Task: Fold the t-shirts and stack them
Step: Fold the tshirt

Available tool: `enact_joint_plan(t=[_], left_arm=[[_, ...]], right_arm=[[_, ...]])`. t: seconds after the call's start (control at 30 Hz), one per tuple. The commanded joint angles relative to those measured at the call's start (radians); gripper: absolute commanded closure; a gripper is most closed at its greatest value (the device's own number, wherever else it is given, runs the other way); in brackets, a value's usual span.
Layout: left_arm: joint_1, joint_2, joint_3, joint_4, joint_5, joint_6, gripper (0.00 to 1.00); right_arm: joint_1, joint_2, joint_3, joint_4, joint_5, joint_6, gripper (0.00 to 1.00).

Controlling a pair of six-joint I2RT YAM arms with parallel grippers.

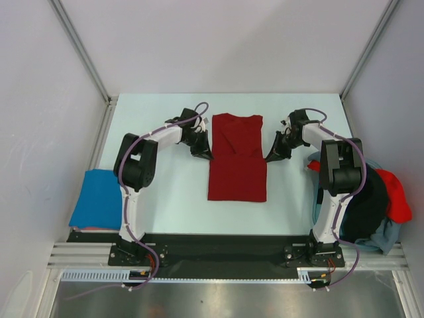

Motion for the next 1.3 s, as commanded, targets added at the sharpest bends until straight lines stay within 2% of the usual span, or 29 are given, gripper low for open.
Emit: enact_joint_plan(t=[0.0, 0.63, 0.67, 0.7, 0.73, 0.83, 0.93, 1.07, 1.1, 1.2, 1.27], left_arm=[[0.019, -0.093, -0.023, -0.001, -0.043, -0.007, 1.00], [0.035, -0.047, -0.003, -0.021, -0.078, -0.018, 0.98], [0.035, -0.044, 0.002, -0.027, -0.081, -0.016, 0.95], [0.035, -0.044, 0.005, -0.038, -0.082, -0.013, 0.89], [0.037, -0.055, 0.003, -0.044, -0.088, -0.010, 0.78], [0.035, -0.108, -0.009, -0.063, -0.138, 0.005, 0.61], [0.035, -0.168, -0.047, -0.077, -0.181, 0.010, 0.54], [0.026, -0.294, -0.127, -0.060, -0.145, -0.007, 0.57], [0.022, -0.312, -0.147, -0.025, -0.084, -0.013, 0.58], [-0.007, -0.348, -0.236, 0.069, 0.045, -0.064, 0.64], [-0.055, -0.342, -0.264, 0.092, 0.082, -0.088, 0.67]], right_arm=[[-0.001, -0.047, 0.035, -0.019, 0.001, -0.010, 1.00], [-0.002, 0.074, 0.097, -0.016, -0.007, -0.012, 1.00], [-0.001, 0.079, 0.101, -0.025, -0.004, -0.015, 1.00], [-0.002, 0.082, 0.112, -0.033, 0.000, -0.012, 0.95], [-0.002, 0.080, 0.120, -0.041, 0.016, -0.010, 0.91], [-0.002, 0.054, 0.150, -0.109, 0.068, -0.016, 0.76], [-0.001, 0.016, 0.186, -0.179, 0.160, -0.034, 0.64], [0.019, -0.108, 0.166, -0.237, 0.189, -0.064, 0.58], [0.032, -0.130, 0.155, -0.234, 0.163, -0.064, 0.58], [0.073, -0.179, 0.088, -0.179, 0.025, -0.025, 0.59], [0.125, -0.188, 0.019, -0.095, -0.113, 0.016, 0.62]])
